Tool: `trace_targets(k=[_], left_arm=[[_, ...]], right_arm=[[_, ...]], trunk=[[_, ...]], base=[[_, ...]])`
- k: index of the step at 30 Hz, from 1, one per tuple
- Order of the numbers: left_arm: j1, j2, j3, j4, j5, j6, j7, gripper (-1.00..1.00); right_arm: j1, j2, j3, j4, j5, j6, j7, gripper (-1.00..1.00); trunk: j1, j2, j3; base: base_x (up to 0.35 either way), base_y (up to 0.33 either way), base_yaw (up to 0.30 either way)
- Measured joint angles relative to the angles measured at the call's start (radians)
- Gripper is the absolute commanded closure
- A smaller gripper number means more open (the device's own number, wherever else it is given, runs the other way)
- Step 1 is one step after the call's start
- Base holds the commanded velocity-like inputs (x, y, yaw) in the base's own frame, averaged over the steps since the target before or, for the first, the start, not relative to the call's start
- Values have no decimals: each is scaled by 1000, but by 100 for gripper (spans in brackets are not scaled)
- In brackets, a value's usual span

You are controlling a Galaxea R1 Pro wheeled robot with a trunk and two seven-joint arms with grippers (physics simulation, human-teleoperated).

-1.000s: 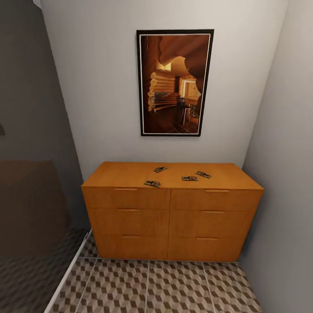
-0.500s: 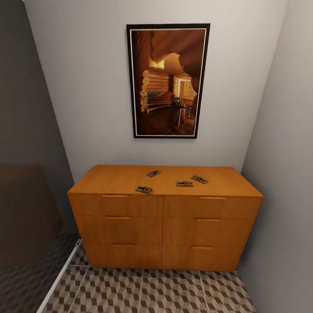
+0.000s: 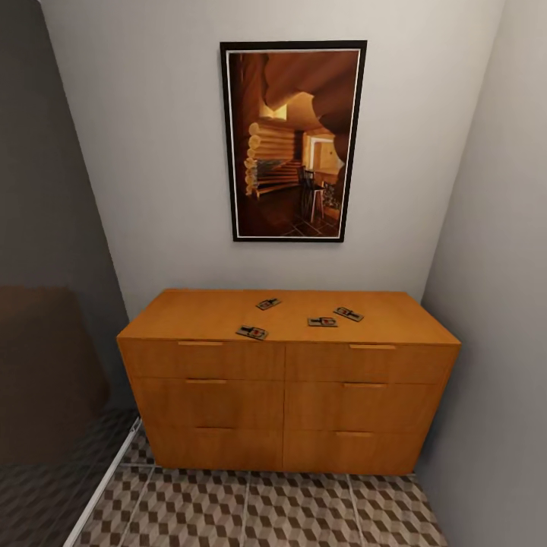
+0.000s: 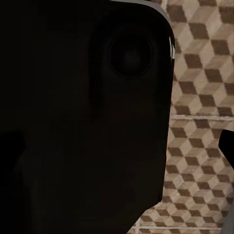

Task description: Take the four mousetraps from the cabinet in the bathroom and place them on the bathroom floor. Make sure all four end up on the same floor surface, and ensure that at least two of them are either under or directly next to the same bathroom sink.

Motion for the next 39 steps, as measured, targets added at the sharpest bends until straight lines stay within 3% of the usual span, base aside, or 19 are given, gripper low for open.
trace_targets(k=[11,26,31,39], left_arm=[[0,0,-1,-31,0,4,0,-100],[0,4,-5,-201,-3,27,-1,-100],[0,4,-6,-263,-4,59,0,-100],[0,10,-6,-392,-5,168,0,-100]], right_arm=[[0,-1,-6,0,-7,3,-1,-100],[0,-6,-5,-75,-1,13,1,-100],[0,-7,-5,-103,0,14,0,-100],[0,-13,-5,-127,1,16,-4,-100]], trunk=[[0,0,0],[0,0,0],[0,0,0],[0,0,0]], base=[[1,0,0],[0,0,0],[0,0,0],[0,0,0]])
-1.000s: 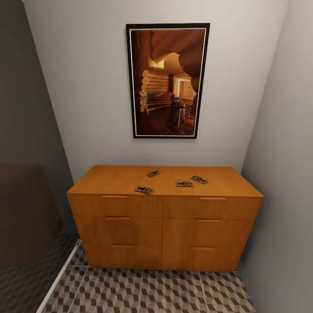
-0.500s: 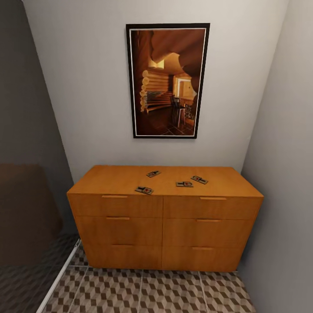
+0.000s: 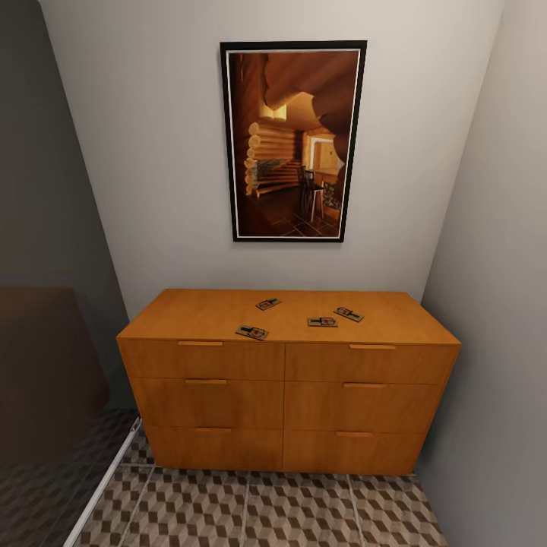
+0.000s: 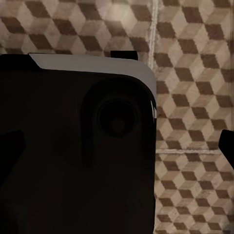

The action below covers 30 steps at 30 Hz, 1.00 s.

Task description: Take the four mousetraps from the cabinet in the bathroom and place them on the bathroom floor. Make sure all four end up on the same floor surface, and ensure that at least two of them are either under or directly next to the same bathroom sink.

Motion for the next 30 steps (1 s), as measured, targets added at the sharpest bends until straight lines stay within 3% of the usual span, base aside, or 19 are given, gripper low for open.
trace_targets(k=[10,18,26,30], left_arm=[[0,6,1,-79,-1,25,3,-100],[0,6,1,-202,-5,30,3,-100],[0,8,-1,-368,-12,47,3,-100],[0,8,-2,-504,-24,108,3,-100]], right_arm=[[0,-3,1,-50,0,5,-8,-100],[0,-8,-2,-146,-3,48,-12,-100],[-1,-28,-4,-382,-2,199,-14,-100],[-1,-41,-5,-545,-1,316,-14,-100]], trunk=[[0,0,0],[0,0,0],[0,0,0],[0,0,0]], base=[[0,0,0],[0,0,0],[0,0,0],[0,0,0]])
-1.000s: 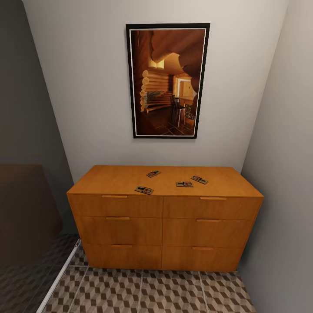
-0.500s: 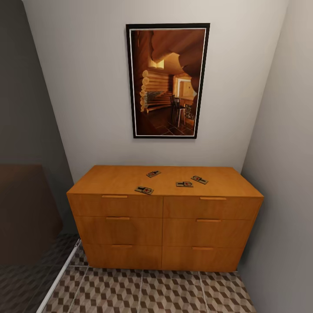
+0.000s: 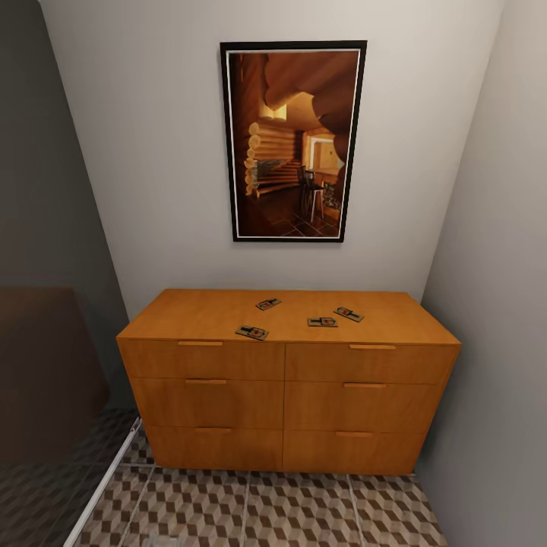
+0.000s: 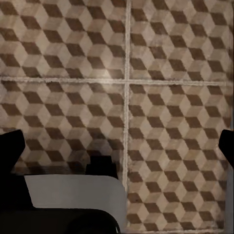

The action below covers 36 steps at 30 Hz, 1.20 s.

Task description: Take the four mousetraps from the cabinet in the bathroom and place them on the bathroom floor. Make sure all four end up on the same floor surface, and ensure that at least two of them are either under or directly next to the same bathroom sink.

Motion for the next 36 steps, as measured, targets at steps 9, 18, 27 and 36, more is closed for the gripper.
trace_targets(k=[9,18,27,36], left_arm=[[0,-5,-2,-334,-9,210,-8,-100],[-12,-40,-16,-554,-12,350,-9,-100],[-102,-81,-28,-596,-15,427,-6,-100],[-296,-115,-80,-604,-15,454,-8,-100]], right_arm=[[0,-36,-2,-306,3,209,-2,-100],[-11,-78,-8,-581,4,391,-4,-100],[-70,-117,-41,-719,2,515,-3,-100],[-248,-129,-90,-753,2,648,-2,-100]], trunk=[[0,0,0],[0,0,0],[0,0,0],[0,0,0]], base=[[0,0,0],[0,0,0],[0,0,0],[0,0,0]])
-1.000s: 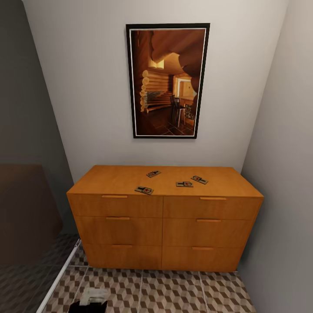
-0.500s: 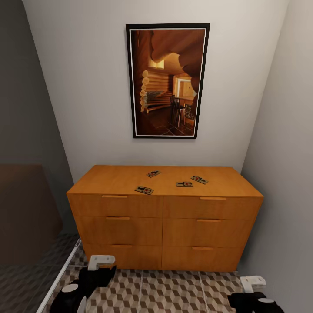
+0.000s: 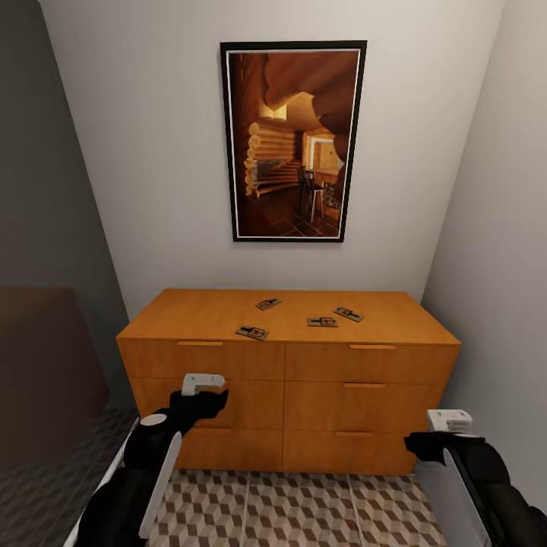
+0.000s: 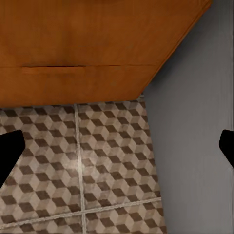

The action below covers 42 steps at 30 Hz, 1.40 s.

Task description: Take the four mousetraps from the cabinet in the bathroom and place them on the bathroom floor. Make sure all four end up on the same floor surface, and ensure that at least two of them are either under or directly next to the same bathroom sink.

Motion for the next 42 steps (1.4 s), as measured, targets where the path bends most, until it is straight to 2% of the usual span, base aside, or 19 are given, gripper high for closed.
trace_targets(k=[1,2,8,9,10,17,18,26,27,33,34,42], left_arm=[[-24,-5,-10,0,0,3,0,-100],[-26,-5,-10,0,-1,3,0,-100],[-176,-37,-48,0,0,54,0,-100],[-203,-41,-51,1,0,68,0,-100],[-204,-41,-51,1,0,69,0,-100],[-393,-54,-60,8,6,170,-3,-100],[-394,-54,-60,8,5,171,-3,-100],[-559,-57,-62,44,13,230,-4,-100],[-560,-57,-62,44,13,231,-4,-100],[-662,-57,-62,113,14,255,-2,-100],[-663,-57,-62,113,14,255,-2,-100],[-778,-57,-61,285,14,288,1,-100]], right_arm=[[-21,0,-4,-1,0,14,0,-100],[-22,0,-4,-1,-1,15,0,-100],[-143,-2,-17,-4,1,98,1,-100],[-163,-2,-18,-5,1,100,1,-100],[-164,-2,-18,-5,1,100,1,-100],[-320,-2,-21,-6,4,100,1,-100],[-321,-2,-21,-6,3,100,1,-100],[-504,-1,-19,-6,0,100,0,-100],[-505,-1,-19,-6,0,100,0,-100],[-635,2,-15,0,-2,100,-2,-100],[-636,2,-15,0,-2,100,-2,-100],[-772,10,-10,42,-4,100,-3,-100]], trunk=[[0,0,0],[0,0,0],[0,0,0],[0,0,0],[0,0,0],[0,0,0],[0,0,0],[0,0,0],[0,0,0],[0,0,0],[0,0,0],[0,0,0]], base=[[0,0,0],[0,0,0],[0,0,0],[0,0,0],[0,0,0],[0,0,0],[0,0,0],[0,0,0],[0,0,0],[0,0,0],[0,0,0],[0,0,0]])
